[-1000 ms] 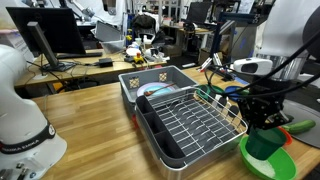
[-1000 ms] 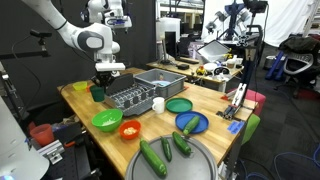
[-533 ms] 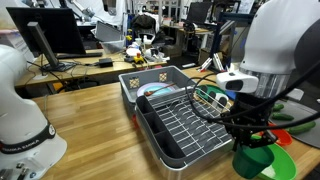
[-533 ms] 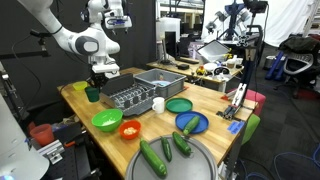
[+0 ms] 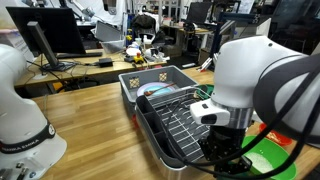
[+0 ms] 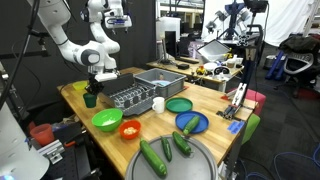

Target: Pick up the green cup and put it at the edge of the table

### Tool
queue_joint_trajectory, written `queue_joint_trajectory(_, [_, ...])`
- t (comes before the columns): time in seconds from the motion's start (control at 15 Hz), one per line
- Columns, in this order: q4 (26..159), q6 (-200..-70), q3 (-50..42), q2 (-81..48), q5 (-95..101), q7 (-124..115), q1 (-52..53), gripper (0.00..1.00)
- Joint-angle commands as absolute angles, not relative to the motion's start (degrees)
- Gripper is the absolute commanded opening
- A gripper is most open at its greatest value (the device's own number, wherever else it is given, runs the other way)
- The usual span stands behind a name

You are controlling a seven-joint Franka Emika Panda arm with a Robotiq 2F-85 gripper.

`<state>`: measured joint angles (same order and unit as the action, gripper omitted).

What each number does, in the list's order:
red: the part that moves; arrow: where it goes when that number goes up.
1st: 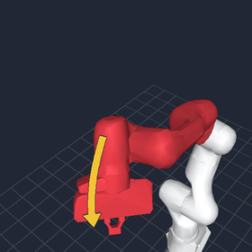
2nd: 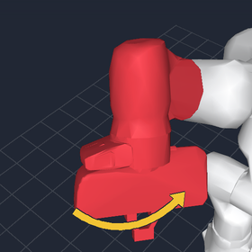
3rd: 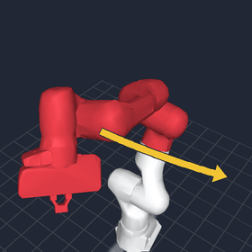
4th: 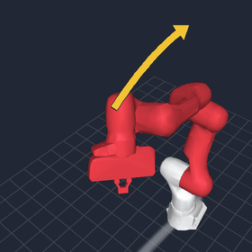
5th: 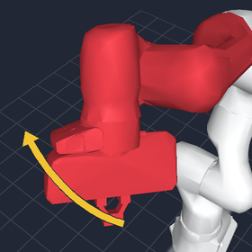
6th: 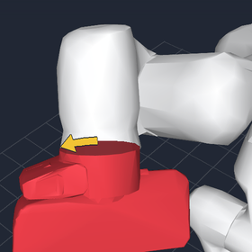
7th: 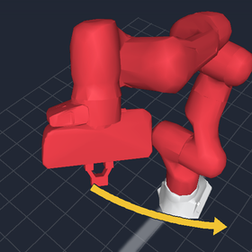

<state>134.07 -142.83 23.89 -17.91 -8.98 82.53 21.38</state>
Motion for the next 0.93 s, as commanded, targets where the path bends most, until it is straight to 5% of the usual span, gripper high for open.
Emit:
queue_joint_trajectory(0.0, [131.1, -144.2, 26.2, -22.4, -6.0, 85.7, 19.9, 0.01])
queue_joint_trajectory(0.87, [126.5, -138.2, 30.5, -27.6, -0.1, 106.0, 19.2, 0.01])
